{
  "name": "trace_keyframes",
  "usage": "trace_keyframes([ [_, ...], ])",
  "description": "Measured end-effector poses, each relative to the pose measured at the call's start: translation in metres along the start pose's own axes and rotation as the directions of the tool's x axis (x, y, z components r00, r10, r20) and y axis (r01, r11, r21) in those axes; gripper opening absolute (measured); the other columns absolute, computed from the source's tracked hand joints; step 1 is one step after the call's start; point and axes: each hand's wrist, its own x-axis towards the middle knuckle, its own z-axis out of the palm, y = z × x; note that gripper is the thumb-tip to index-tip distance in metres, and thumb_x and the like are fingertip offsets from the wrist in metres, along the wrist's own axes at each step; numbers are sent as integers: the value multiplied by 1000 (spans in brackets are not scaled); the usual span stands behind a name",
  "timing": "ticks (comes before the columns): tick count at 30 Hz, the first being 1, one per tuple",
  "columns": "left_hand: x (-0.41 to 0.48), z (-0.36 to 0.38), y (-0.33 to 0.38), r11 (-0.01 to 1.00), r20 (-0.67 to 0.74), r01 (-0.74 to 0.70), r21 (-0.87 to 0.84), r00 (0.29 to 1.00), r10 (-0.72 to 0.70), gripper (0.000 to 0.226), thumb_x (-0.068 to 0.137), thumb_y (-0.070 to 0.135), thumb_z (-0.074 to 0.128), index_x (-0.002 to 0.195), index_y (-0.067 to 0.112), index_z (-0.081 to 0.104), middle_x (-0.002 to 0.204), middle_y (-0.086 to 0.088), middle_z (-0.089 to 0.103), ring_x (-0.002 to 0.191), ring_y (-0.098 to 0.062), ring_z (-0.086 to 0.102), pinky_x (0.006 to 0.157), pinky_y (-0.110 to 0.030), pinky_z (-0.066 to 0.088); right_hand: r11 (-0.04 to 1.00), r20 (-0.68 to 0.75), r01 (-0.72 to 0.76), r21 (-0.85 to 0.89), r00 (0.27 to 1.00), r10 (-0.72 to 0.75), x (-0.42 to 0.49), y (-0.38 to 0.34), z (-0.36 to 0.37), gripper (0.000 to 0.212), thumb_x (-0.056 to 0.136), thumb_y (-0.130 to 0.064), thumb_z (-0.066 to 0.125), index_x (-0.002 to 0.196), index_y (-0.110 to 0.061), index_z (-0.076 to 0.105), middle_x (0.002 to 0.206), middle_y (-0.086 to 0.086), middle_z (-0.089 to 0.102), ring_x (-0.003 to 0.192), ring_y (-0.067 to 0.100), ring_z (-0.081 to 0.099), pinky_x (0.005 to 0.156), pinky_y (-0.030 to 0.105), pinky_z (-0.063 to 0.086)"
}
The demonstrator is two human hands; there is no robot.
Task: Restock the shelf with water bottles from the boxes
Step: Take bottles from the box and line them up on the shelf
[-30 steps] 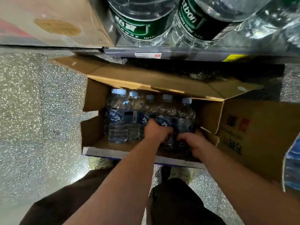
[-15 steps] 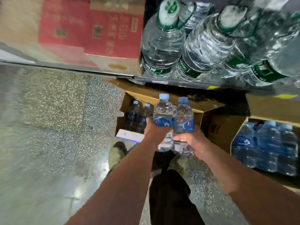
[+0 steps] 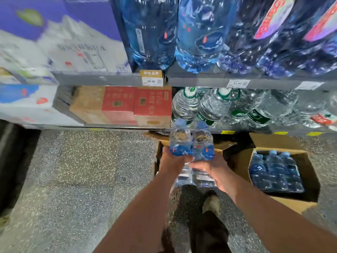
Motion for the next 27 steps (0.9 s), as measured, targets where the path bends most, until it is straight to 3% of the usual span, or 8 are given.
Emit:
trace_keyframes([
  [4,-53,-36,53,988,-39,-135,-68,990,133,82,38,27,87,110,12,50,104,-13,66,87,-26,65,79,-39,56,978,-50,176,109,984,-172,-54,-54,20,27,69,10,77,88,-7,70,64,-8,71,58,3,66,51,13,49],
  [7,-84,-56,89,965,-63,-258,-46,965,255,87,27,41,77,106,15,53,100,-8,68,93,-27,66,87,-45,54,949,-65,294,113,955,-288,-96,-98,30,36,67,13,77,98,-3,69,74,-4,74,61,2,68,57,16,53],
  [9,-111,-69,120,942,-50,-329,-71,944,327,84,31,33,81,107,12,52,98,-6,69,91,-25,67,87,-46,54,935,-67,337,107,941,-332,-119,-126,34,34,66,12,78,96,-1,70,87,4,75,65,6,69,70,27,56],
  [12,-156,-84,160,880,-30,-454,-136,890,455,57,55,3,85,101,13,52,86,2,66,74,-7,66,76,-27,53,895,-93,418,158,908,-408,-158,-167,35,32,68,9,79,95,-5,67,79,-1,69,57,1,62,54,14,50],
  [14,-176,-90,182,813,-12,-558,-169,826,564,50,57,-12,81,96,9,57,80,4,68,67,-3,67,68,-24,54,849,-112,511,137,859,-499,-185,-191,35,35,67,9,79,89,-13,64,71,-10,67,65,6,62,59,18,47],
  [18,-207,-98,220,812,-94,-552,-190,833,545,74,33,21,91,94,22,48,89,-1,68,86,-24,69,81,-42,57,781,-130,616,101,787,-604,-227,-229,34,42,54,13,82,88,-9,71,82,3,75,77,17,72,82,42,54],
  [22,-251,-106,253,768,-69,-628,-123,778,625,70,49,16,89,108,15,51,99,-3,68,88,-19,68,83,-39,56,700,-137,704,121,710,-690,-265,-257,26,45,54,22,77,90,-4,70,81,5,75,75,18,72,70,31,56],
  [27,-268,-100,280,728,-56,-679,-91,734,677,91,28,40,89,110,19,55,100,-2,70,89,-19,69,82,-44,57,687,-192,720,100,691,-697,-302,-279,17,41,57,17,80,80,-15,70,71,-4,74,65,9,70,60,21,53],
])
